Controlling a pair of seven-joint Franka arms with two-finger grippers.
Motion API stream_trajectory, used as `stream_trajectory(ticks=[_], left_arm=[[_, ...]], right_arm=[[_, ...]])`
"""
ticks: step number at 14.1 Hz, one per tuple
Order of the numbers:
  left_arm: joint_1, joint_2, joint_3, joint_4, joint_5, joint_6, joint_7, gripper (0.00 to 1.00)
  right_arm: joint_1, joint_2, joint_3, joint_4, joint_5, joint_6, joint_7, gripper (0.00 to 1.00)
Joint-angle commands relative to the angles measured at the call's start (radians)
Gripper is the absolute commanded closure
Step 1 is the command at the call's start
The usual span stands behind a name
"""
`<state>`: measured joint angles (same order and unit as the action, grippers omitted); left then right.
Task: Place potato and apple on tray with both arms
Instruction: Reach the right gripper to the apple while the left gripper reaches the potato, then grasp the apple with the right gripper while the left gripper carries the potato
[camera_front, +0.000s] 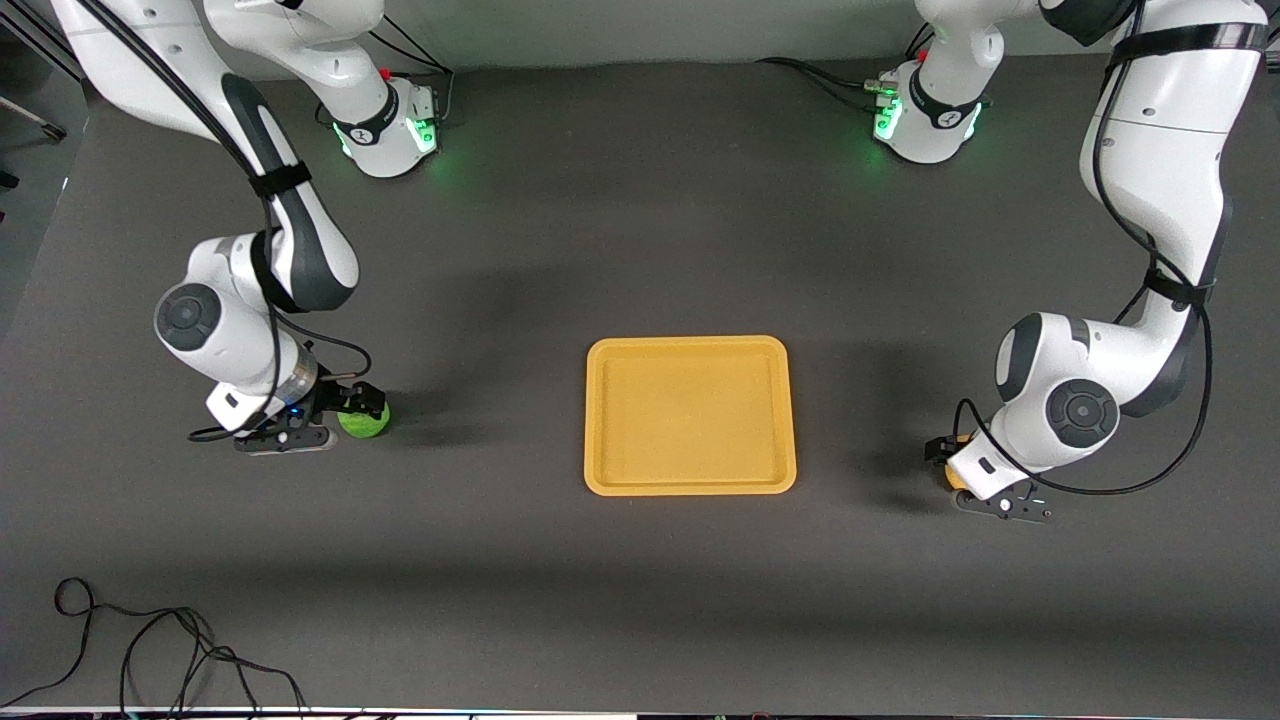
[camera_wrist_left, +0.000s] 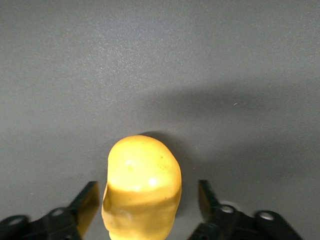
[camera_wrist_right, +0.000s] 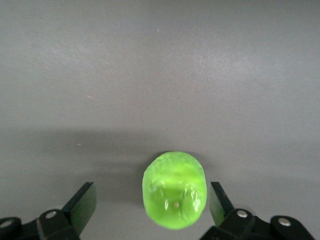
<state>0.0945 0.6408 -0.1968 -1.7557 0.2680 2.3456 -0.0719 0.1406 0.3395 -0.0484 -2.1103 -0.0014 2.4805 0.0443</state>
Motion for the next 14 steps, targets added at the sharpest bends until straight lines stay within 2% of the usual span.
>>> stream_trajectory(ticks=[1, 4, 7, 8, 9, 10, 11, 12, 14], left_arm=[[-0.01, -0.001, 0.007, 0.007, 0.023, -0.002, -0.037, 0.7], [-0.01, -0.033, 0.004, 0.01, 0.017, -0.032, -0.063, 0.72], [-0.035, -0.137, -0.036, 0.065, -0.006, -0.248, -0.169, 0.74], [-0.036, -0.156, -0.071, 0.109, -0.027, -0.319, -0.211, 0.74], [-0.035, -0.159, -0.113, 0.161, -0.056, -0.381, -0.247, 0.74], [-0.036, -0.158, -0.145, 0.213, -0.082, -0.429, -0.282, 0.74], [-0.039, -0.155, -0.177, 0.247, -0.105, -0.455, -0.317, 0.74], [-0.051, -0.148, -0.205, 0.255, -0.119, -0.456, -0.357, 0.74], [-0.119, -0.136, -0.22, 0.255, -0.121, -0.447, -0.472, 0.73]], right_arm=[[-0.001, 0.036, -0.011, 0.004, -0.003, 0.023, -0.014, 0.0], [0.004, 0.097, -0.01, 0.004, 0.003, 0.052, 0.071, 0.0], [0.004, 0.119, -0.01, 0.007, -0.012, 0.058, 0.062, 0.0], [0.002, 0.122, -0.01, 0.007, -0.012, 0.058, 0.062, 0.08], [0.004, 0.122, -0.01, 0.007, -0.012, 0.058, 0.062, 0.31], [0.005, 0.116, -0.01, 0.009, -0.012, 0.057, 0.065, 0.48], [0.008, 0.107, -0.008, 0.01, -0.012, 0.048, 0.065, 0.58], [0.01, 0.09, -0.007, 0.012, -0.012, 0.034, 0.066, 0.63], [0.01, 0.035, -0.002, 0.047, -0.012, -0.079, 0.065, 0.65]])
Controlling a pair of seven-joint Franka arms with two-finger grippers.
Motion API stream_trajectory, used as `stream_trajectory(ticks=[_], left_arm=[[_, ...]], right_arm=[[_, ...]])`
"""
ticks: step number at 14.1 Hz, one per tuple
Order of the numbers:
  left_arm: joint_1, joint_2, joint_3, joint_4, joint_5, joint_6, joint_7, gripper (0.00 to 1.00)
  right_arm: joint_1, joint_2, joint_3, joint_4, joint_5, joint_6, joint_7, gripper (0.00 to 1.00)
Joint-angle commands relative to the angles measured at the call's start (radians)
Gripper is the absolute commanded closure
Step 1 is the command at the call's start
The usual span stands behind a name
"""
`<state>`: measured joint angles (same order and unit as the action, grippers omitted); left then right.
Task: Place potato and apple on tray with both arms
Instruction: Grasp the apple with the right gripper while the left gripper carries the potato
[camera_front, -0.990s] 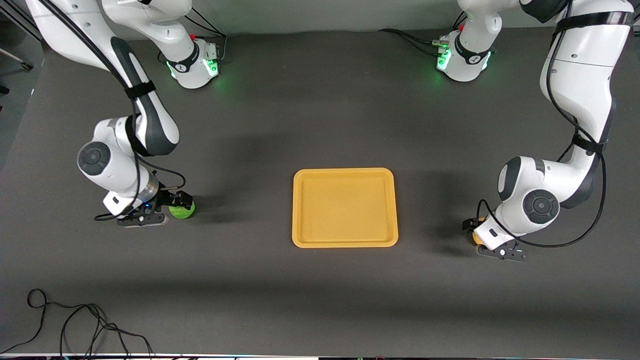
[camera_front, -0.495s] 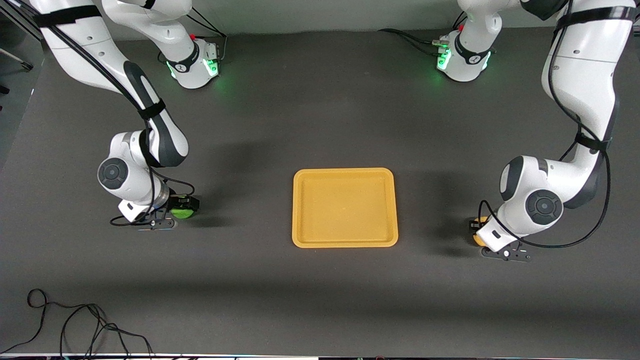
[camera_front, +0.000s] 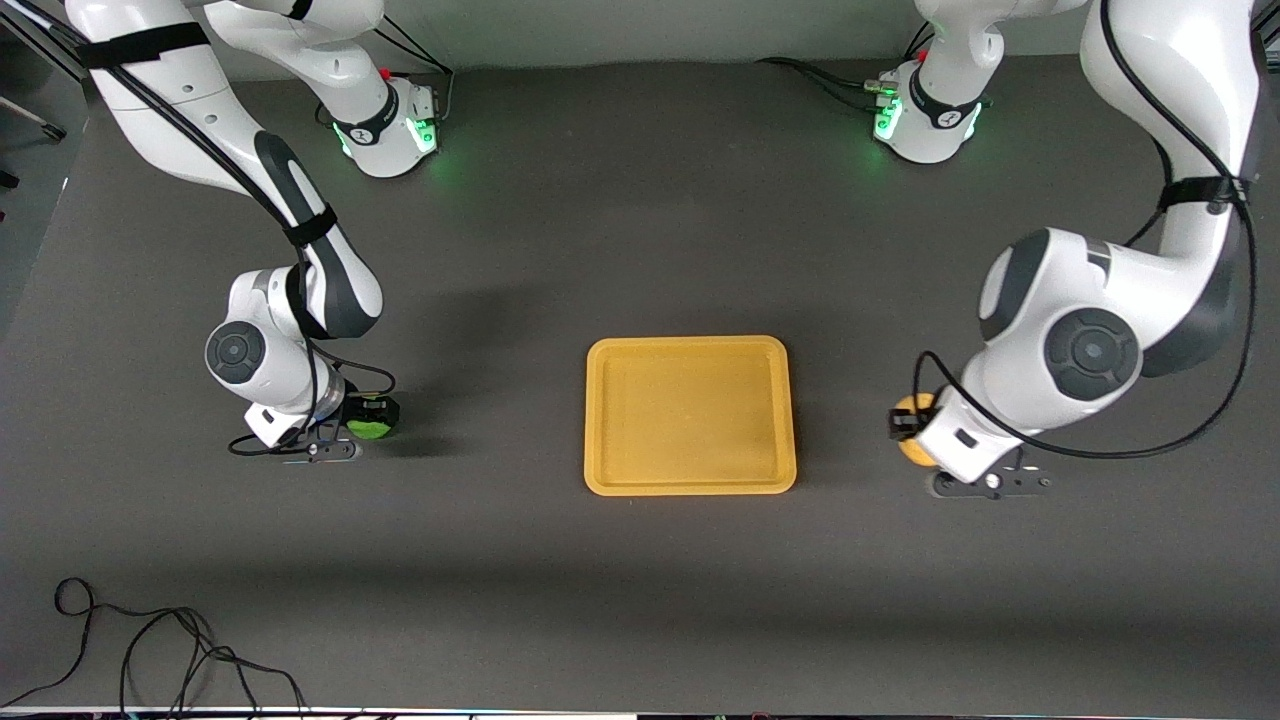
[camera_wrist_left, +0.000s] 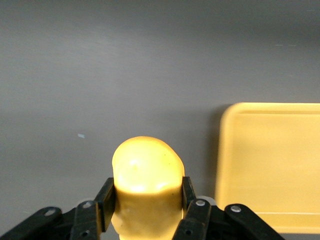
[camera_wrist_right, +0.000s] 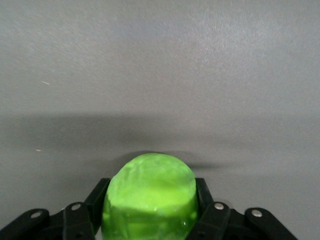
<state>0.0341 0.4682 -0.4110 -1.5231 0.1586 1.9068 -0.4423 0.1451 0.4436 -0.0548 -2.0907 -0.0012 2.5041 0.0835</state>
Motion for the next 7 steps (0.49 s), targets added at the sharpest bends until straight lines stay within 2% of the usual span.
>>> stream_trajectory(ticks=[1, 2, 4, 6, 7], left_arm=[[-0.106, 0.067, -0.006, 0.026, -0.005, 0.006, -0.149, 0.73], [-0.144, 0.093, -0.005, 0.026, -0.004, 0.033, -0.194, 0.73], [-0.196, 0.139, 0.0, 0.021, 0.005, 0.121, -0.262, 0.71], [-0.223, 0.194, 0.001, 0.02, 0.047, 0.143, -0.289, 0.69], [-0.241, 0.217, 0.003, 0.02, 0.08, 0.167, -0.327, 0.69]], right_arm=[[0.005, -0.098, 0.004, 0.075, -0.013, -0.214, 0.019, 0.66], [0.004, -0.127, 0.004, 0.134, -0.013, -0.346, 0.004, 0.71], [-0.001, -0.18, 0.001, 0.252, -0.013, -0.575, -0.036, 0.72], [0.001, -0.189, 0.0, 0.377, -0.013, -0.721, -0.034, 0.72], [0.001, -0.187, 0.004, 0.418, -0.011, -0.75, -0.03, 0.72]])
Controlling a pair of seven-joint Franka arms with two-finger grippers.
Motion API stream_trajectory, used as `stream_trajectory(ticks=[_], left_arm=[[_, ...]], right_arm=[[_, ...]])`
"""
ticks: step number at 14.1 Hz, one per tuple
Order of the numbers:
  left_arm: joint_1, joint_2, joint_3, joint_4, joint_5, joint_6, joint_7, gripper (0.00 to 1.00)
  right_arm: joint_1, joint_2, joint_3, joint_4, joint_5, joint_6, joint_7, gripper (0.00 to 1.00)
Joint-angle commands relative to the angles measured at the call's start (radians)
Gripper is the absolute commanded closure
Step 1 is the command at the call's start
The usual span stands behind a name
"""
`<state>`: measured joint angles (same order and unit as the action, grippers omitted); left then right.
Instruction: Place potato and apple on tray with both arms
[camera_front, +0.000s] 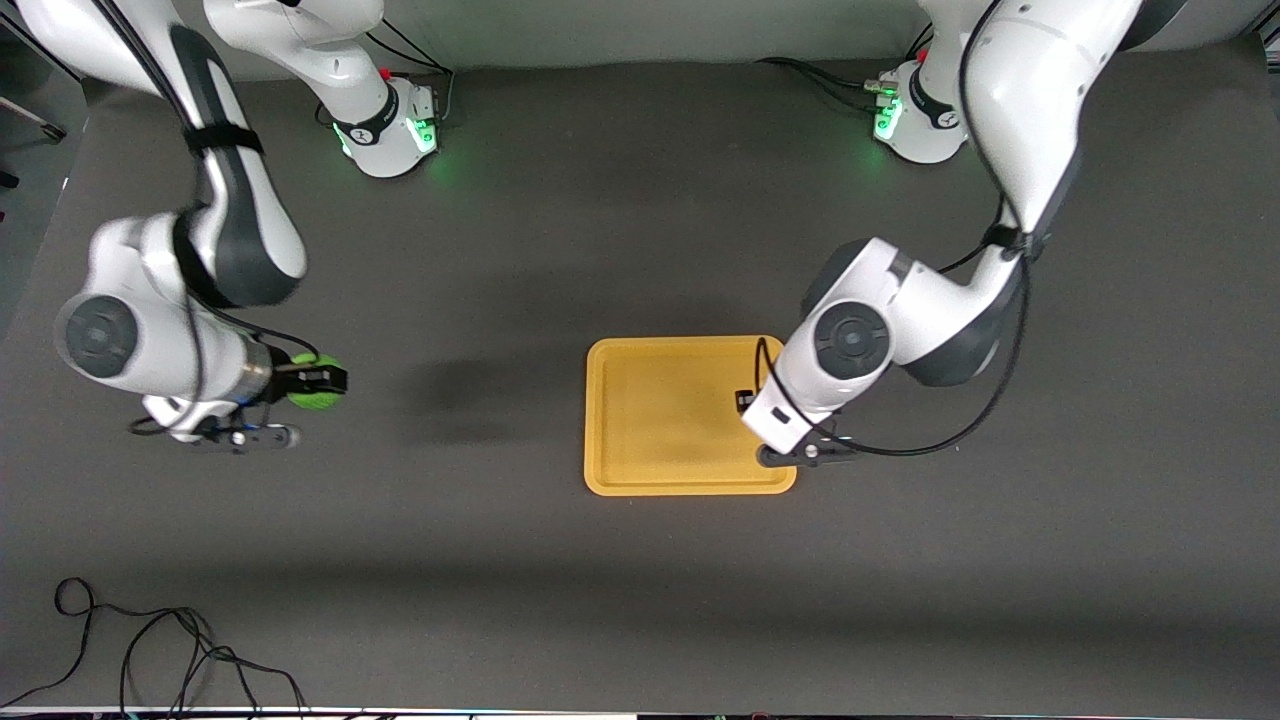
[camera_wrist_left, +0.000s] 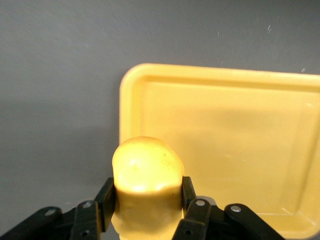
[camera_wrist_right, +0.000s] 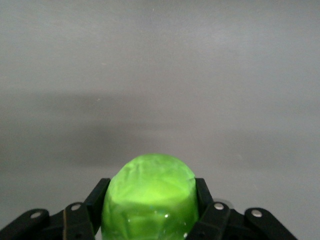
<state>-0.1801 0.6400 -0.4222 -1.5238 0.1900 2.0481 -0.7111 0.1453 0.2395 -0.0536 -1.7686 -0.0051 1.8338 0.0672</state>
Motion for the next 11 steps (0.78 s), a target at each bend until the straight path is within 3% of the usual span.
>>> stream_trajectory(ticks=[1, 6, 9, 11], left_arm=[[-0.033, 0.061, 0.014, 0.013, 0.089, 0.041, -0.085, 0.68], [-0.055, 0.107, 0.016, -0.002, 0.13, 0.05, -0.091, 0.65], [-0.053, 0.116, 0.017, -0.019, 0.147, 0.081, -0.091, 0.36], [-0.052, 0.115, 0.017, -0.019, 0.147, 0.081, -0.09, 0.0]], right_arm=[[0.0, 0.018, 0.006, 0.11, 0.002, -0.082, -0.006, 0.72], [0.007, 0.024, 0.087, 0.144, 0.022, -0.08, 0.097, 0.72], [0.007, 0.024, 0.132, 0.146, 0.033, -0.082, 0.184, 0.72], [0.005, 0.026, 0.17, 0.147, 0.034, -0.074, 0.247, 0.72]])
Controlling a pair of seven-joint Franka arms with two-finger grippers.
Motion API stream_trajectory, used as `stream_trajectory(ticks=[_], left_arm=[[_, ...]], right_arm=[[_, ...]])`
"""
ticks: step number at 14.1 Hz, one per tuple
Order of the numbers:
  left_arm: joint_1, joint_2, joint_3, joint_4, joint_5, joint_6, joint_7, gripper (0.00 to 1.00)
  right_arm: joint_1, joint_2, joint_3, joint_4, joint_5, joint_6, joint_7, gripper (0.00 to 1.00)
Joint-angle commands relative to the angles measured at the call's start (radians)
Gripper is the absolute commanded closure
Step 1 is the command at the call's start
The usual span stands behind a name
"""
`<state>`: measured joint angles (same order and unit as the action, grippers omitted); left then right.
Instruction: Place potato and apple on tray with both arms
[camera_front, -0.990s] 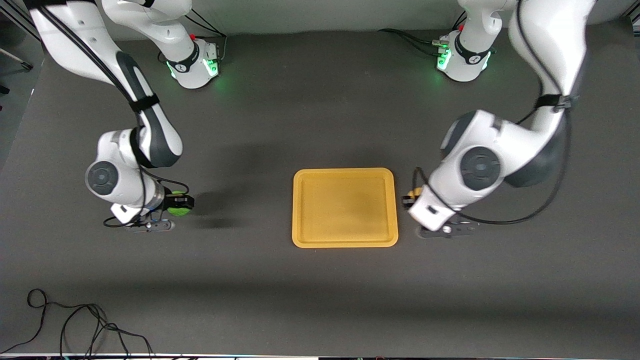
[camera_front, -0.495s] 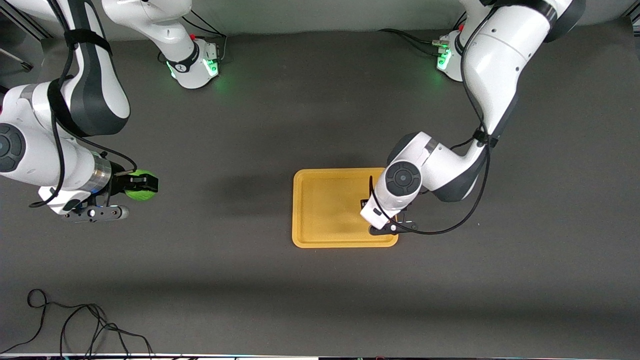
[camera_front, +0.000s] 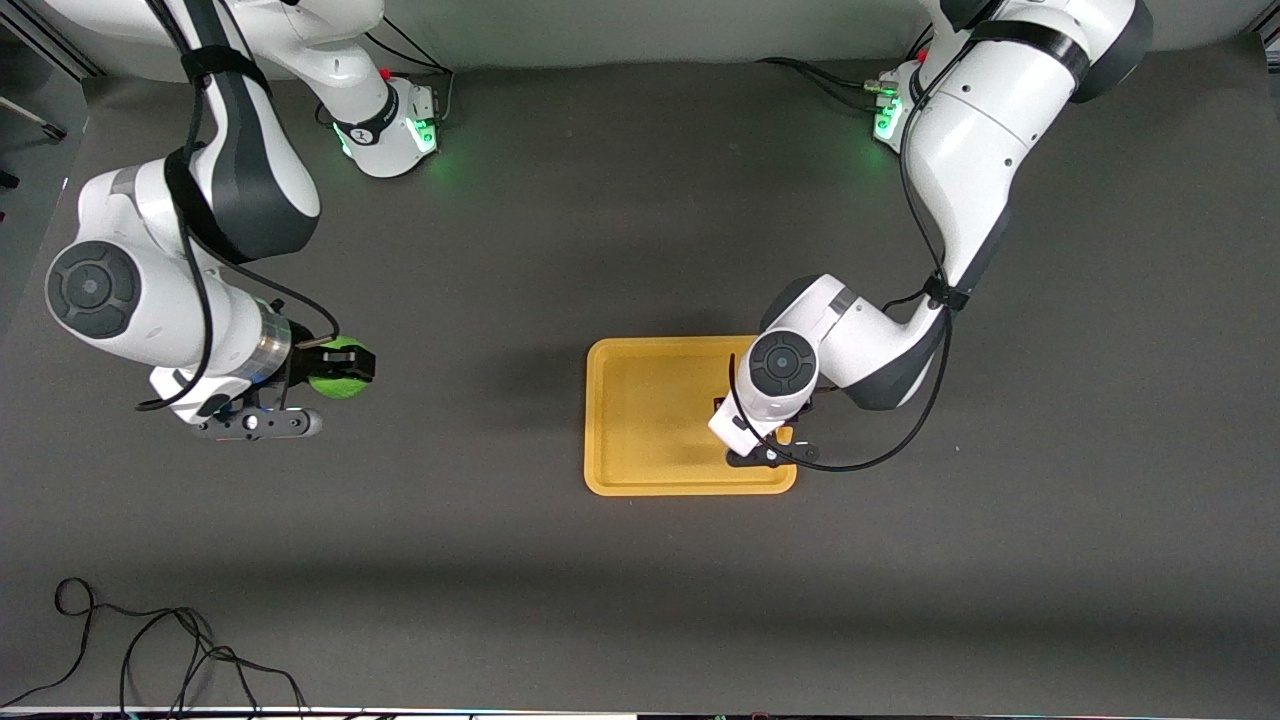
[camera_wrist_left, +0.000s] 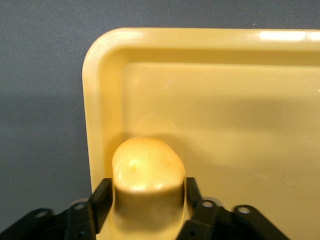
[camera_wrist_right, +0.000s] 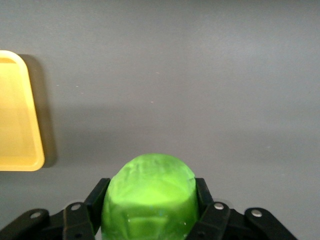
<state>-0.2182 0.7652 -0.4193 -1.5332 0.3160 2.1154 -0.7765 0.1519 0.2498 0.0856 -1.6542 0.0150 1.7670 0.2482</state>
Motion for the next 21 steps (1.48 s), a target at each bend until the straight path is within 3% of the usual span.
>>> stream_trajectory(ticks=[1, 3, 5, 8, 11, 13, 16, 18, 21], left_arm=[[-0.012, -0.015, 0.013, -0.01, 0.02, 0.006, -0.026, 0.0], [-0.006, -0.038, 0.014, -0.01, 0.021, -0.02, -0.033, 0.0], [0.002, -0.111, 0.025, -0.002, 0.032, -0.144, -0.02, 0.0], [0.066, -0.24, 0.045, -0.009, 0.026, -0.234, 0.041, 0.0], [0.187, -0.363, 0.037, -0.013, -0.049, -0.32, 0.228, 0.0], [0.253, -0.456, 0.042, -0.022, -0.074, -0.376, 0.322, 0.0], [0.422, -0.588, 0.045, -0.038, -0.216, -0.463, 0.627, 0.0], [0.52, -0.659, 0.043, -0.073, -0.248, -0.491, 0.758, 0.0], [0.589, -0.762, 0.048, -0.195, -0.299, -0.402, 0.833, 0.0]], right_arm=[[-0.002, 0.02, 0.051, 0.037, 0.026, 0.0, 0.086, 0.72], [-0.002, 0.074, 0.13, 0.069, 0.026, 0.031, 0.108, 0.72], [0.0, 0.136, 0.186, 0.103, 0.031, 0.107, 0.228, 0.72], [0.003, 0.293, 0.334, 0.21, 0.016, 0.193, 0.449, 0.72], [0.043, 0.463, 0.42, 0.284, -0.119, 0.296, 0.599, 0.72], [0.086, 0.543, 0.45, 0.286, -0.251, 0.434, 0.783, 0.72], [0.121, 0.649, 0.491, 0.303, -0.459, 0.483, 0.948, 0.73], [0.124, 0.693, 0.493, 0.329, -0.51, 0.488, 0.971, 0.73], [0.133, 0.736, 0.491, 0.332, -0.539, 0.552, 0.999, 0.73]])
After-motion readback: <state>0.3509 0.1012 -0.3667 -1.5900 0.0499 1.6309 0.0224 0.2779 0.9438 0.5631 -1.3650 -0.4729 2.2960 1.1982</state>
